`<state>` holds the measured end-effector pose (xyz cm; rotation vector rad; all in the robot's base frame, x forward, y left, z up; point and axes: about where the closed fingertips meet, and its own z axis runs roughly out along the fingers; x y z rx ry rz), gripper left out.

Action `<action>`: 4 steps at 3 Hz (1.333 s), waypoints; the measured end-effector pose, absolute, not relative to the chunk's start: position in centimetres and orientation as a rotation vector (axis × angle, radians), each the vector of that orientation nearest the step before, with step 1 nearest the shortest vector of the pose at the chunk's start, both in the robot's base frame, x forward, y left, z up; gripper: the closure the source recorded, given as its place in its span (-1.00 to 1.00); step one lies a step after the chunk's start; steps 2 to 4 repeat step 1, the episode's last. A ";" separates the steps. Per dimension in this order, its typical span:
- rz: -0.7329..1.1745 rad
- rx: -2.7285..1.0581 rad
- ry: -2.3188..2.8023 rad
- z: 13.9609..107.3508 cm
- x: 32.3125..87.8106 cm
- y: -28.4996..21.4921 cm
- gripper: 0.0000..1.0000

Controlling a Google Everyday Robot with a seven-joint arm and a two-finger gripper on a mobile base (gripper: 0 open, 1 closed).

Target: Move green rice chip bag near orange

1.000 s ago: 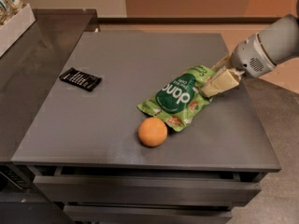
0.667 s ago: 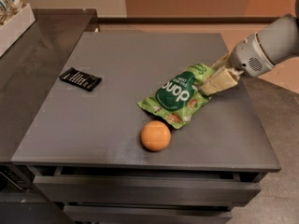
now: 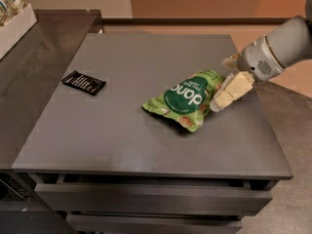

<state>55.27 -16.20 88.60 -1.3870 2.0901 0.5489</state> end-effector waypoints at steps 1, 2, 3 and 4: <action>0.549 -1.387 2.090 88.6 55.3 -16.2 -1.00; 0.549 -1.387 2.090 88.6 55.3 -16.2 -1.00; 0.549 -1.387 2.090 88.6 55.3 -16.2 -1.00; 0.549 -1.387 2.090 88.6 55.3 -16.2 -1.00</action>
Offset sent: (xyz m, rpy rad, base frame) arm 0.0000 0.0000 0.0000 0.0000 0.0000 0.0000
